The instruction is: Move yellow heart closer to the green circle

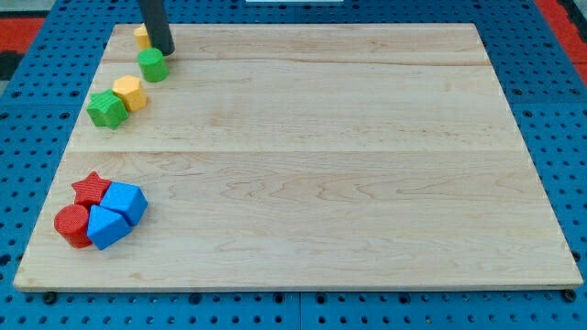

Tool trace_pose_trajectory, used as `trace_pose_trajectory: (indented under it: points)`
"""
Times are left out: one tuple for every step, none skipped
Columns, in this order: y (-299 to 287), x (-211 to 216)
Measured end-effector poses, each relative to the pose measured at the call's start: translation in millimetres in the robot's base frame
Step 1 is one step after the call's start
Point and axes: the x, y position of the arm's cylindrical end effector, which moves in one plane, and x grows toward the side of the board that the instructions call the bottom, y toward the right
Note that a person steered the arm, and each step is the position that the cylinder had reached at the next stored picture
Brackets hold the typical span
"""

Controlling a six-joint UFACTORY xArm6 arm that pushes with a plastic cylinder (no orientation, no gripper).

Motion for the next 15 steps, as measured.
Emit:
trace_pose_trajectory:
  points:
    - [-10,30]
    - [-12,44]
    - [18,13]
    - [34,-45]
    - [29,-72]
    - [21,-71]
    - [-17,-71]
    - [-37,-71]
    - [-38,-66]
    - [-38,-49]
    - [-38,-22]
    - [-36,-6]
    - [-19,-16]
    - [-4,-16]
    - [-11,-11]
